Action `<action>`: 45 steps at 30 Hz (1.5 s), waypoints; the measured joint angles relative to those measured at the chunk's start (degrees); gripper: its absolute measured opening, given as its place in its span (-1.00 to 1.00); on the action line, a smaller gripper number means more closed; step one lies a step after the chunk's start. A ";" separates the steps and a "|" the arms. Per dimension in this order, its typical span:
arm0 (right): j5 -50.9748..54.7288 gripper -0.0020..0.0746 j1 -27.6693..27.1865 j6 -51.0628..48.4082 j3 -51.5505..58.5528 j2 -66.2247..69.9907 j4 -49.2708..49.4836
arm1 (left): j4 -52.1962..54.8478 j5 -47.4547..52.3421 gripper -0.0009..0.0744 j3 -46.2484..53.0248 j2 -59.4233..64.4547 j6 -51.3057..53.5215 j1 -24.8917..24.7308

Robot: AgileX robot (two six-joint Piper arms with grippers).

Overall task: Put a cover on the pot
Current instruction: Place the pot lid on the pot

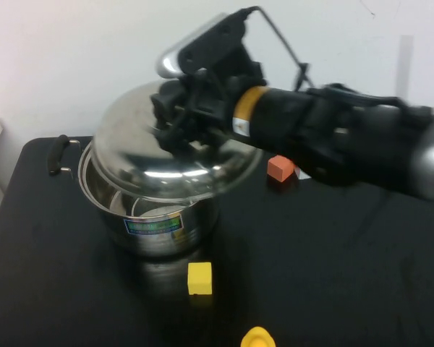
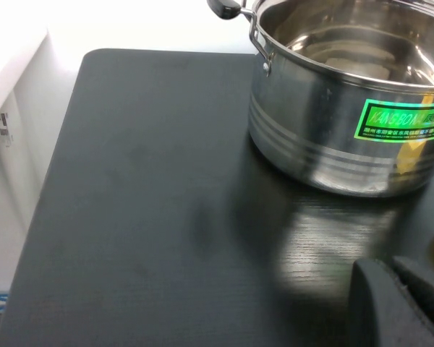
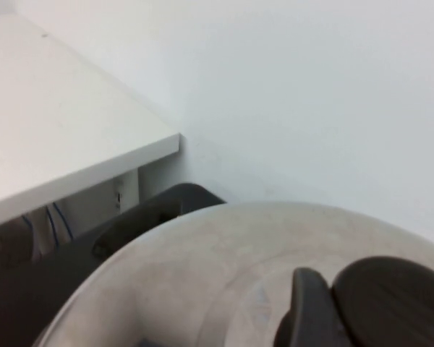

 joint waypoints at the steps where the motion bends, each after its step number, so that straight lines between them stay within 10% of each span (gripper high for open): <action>1: 0.28 -0.03 0.00 0.91 -2.30 2.03 -0.28 | 0.00 0.00 -0.98 0.00 0.00 0.00 0.00; 45: -4.18 -0.03 0.09 -5.17 -19.96 24.74 0.73 | -0.02 0.00 -0.98 0.00 0.00 -0.11 0.00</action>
